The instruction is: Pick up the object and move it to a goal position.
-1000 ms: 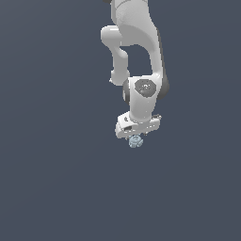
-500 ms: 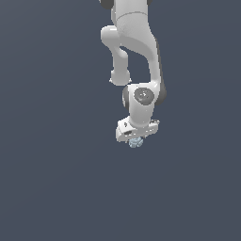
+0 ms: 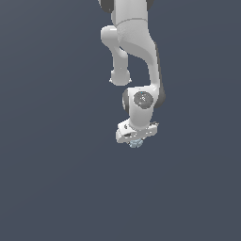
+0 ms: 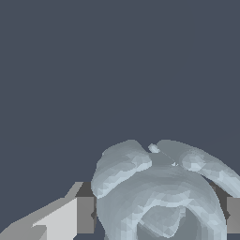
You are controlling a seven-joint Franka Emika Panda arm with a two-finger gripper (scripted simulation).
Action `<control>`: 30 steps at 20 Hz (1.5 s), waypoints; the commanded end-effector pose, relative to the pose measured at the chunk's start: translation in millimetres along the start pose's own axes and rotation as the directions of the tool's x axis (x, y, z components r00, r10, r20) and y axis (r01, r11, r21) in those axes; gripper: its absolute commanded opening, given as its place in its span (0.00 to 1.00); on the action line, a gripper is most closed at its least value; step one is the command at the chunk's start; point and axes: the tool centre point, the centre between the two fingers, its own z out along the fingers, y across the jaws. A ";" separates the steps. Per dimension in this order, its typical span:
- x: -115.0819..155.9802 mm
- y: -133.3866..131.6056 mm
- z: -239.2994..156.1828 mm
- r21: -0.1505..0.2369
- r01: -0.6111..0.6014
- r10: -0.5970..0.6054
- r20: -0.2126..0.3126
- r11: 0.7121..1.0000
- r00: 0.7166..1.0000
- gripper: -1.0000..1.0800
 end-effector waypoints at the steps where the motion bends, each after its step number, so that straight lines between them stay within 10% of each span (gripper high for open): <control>1: 0.1 -0.1 0.7 0.000 0.000 0.000 0.000 1.000 1.000 0.00; 15: 2.9 4.8 -21.2 0.000 0.000 0.000 -0.001 1.000 1.000 0.00; 30: 19.7 34.9 -155.7 0.001 0.001 -0.001 -0.001 1.000 1.000 0.00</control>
